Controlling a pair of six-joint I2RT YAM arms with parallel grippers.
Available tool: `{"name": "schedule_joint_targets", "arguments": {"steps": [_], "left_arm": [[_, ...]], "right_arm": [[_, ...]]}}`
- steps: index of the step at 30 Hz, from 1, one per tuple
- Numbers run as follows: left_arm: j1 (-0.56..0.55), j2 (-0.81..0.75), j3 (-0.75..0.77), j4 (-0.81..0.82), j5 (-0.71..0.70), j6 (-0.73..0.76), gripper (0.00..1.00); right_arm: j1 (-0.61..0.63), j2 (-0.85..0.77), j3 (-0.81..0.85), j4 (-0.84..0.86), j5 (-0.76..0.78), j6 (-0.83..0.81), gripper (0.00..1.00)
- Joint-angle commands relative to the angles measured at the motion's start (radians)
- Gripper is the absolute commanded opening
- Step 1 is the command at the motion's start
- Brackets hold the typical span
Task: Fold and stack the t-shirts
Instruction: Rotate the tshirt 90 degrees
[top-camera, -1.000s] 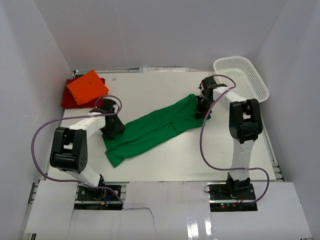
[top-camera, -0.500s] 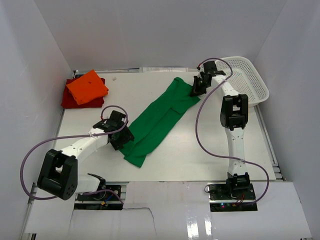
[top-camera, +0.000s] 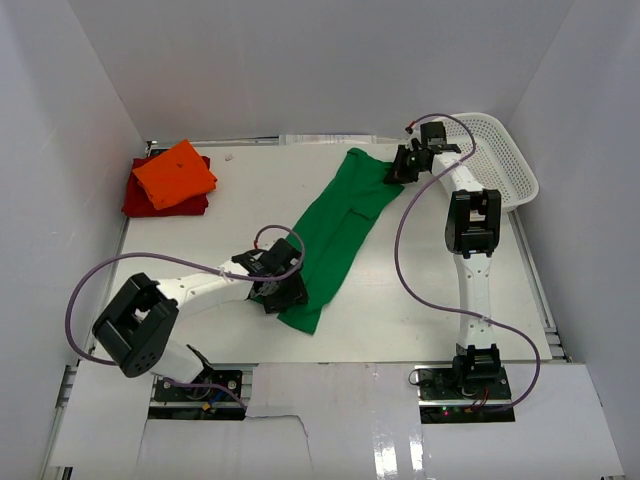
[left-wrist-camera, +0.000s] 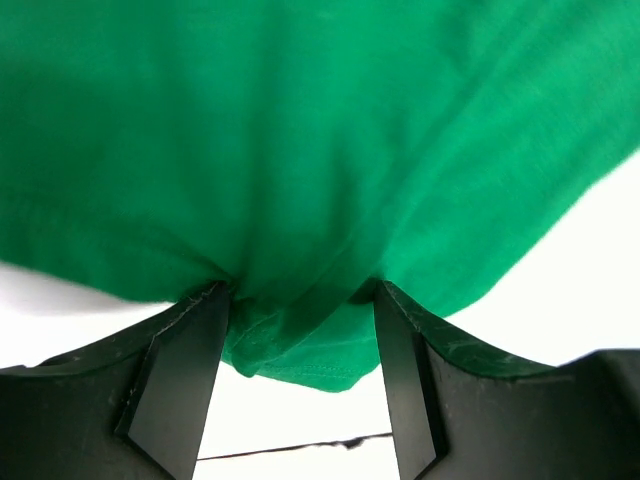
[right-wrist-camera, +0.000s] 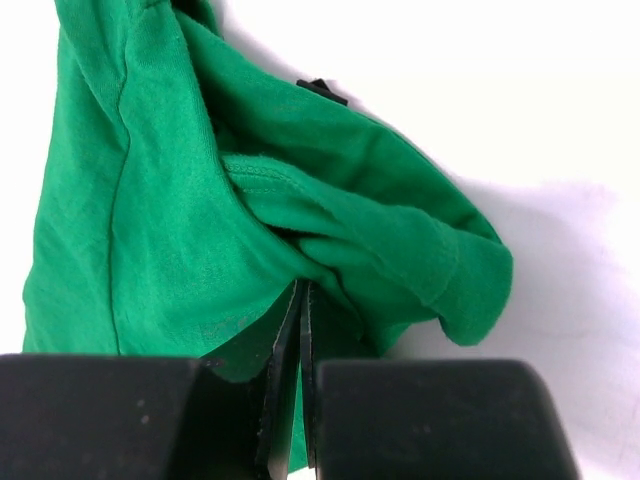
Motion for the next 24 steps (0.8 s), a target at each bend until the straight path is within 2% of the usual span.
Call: {"name": "schedule_joint_targets", "arguments": {"steps": [1, 6, 9, 14, 19, 24], "left_arm": [[-0.099, 0.141, -0.055, 0.017, 0.084, -0.055, 0.71], [-0.200, 0.196, 0.007, 0.009, 0.151, -0.051, 0.71], [-0.263, 0.228, 0.015, 0.010, 0.191, -0.054, 0.71], [-0.350, 0.311, 0.047, 0.027, 0.239, -0.055, 0.72], [-0.406, 0.362, 0.116, 0.040, 0.276, -0.043, 0.72], [-0.416, 0.360, 0.149, 0.040, 0.300, -0.031, 0.72]], "right_arm": [[-0.007, 0.060, 0.025, 0.039, 0.013, 0.006, 0.08], [-0.035, 0.109, 0.094, 0.086, -0.045, 0.046, 0.08], [-0.050, 0.115, 0.077, 0.187, -0.116, 0.113, 0.08], [-0.042, 0.114, 0.049, 0.235, -0.172, 0.150, 0.09], [-0.022, 0.109, 0.028, 0.287, -0.203, 0.185, 0.09], [0.016, 0.117, 0.068, 0.304, -0.211, 0.214, 0.09]]}}
